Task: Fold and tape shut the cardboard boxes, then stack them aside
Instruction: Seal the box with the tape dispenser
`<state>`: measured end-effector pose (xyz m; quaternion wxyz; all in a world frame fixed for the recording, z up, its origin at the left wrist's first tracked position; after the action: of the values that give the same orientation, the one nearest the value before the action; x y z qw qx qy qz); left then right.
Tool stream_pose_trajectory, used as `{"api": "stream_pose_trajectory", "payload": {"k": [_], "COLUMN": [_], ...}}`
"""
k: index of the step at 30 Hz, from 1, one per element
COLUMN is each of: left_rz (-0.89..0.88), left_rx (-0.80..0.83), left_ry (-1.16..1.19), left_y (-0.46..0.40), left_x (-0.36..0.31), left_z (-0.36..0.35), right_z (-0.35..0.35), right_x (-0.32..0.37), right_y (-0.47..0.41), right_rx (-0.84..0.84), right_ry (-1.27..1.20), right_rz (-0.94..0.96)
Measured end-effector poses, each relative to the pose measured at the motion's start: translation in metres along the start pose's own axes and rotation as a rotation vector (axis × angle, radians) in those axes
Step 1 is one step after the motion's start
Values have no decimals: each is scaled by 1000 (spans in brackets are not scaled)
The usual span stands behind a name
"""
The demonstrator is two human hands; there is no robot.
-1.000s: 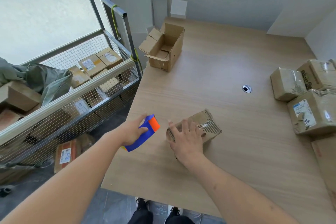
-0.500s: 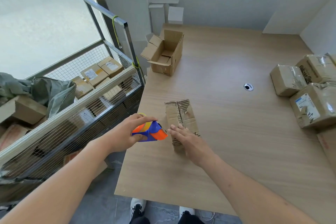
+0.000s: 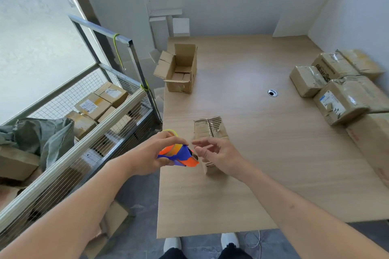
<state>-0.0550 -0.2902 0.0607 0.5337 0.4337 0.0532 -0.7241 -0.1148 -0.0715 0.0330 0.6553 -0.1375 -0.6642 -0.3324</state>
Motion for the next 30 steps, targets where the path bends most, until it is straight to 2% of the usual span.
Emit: {"api": "stream_pose_trajectory", "payload": {"k": [3, 9, 15, 24, 30], "left_rz": [-48, -88, -100, -83, -38], "left_rx": [17, 53, 52, 71, 77], "left_ry": [-18, -101, -87, -66, -107], "left_y": [2, 4, 4, -1, -7], "left_x": [-13, -36, -50, -59, -55], "left_z": [9, 20, 21, 5, -14], "right_z": [-2, 5, 14, 18, 25], "right_x": [12, 23, 29, 14, 0], "right_y": [5, 14, 23, 37, 40], "right_rx": [39, -7, -70, -32, -189], "right_ry": [-38, -7, -107, -280, -79], "right_rz": [18, 32, 53, -65, 2]}}
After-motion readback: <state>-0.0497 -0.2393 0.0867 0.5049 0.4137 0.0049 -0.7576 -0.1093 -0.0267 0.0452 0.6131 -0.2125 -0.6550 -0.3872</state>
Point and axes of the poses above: each hand's wrist, its own y-axis away from the middle knuckle, its own z-axis out of the back of the hand, x = y × z, the point moved 4 cm from there along -y, towards the middle knuckle, and after that the axes turned 12 degrees about x, right-handed, at the moved point
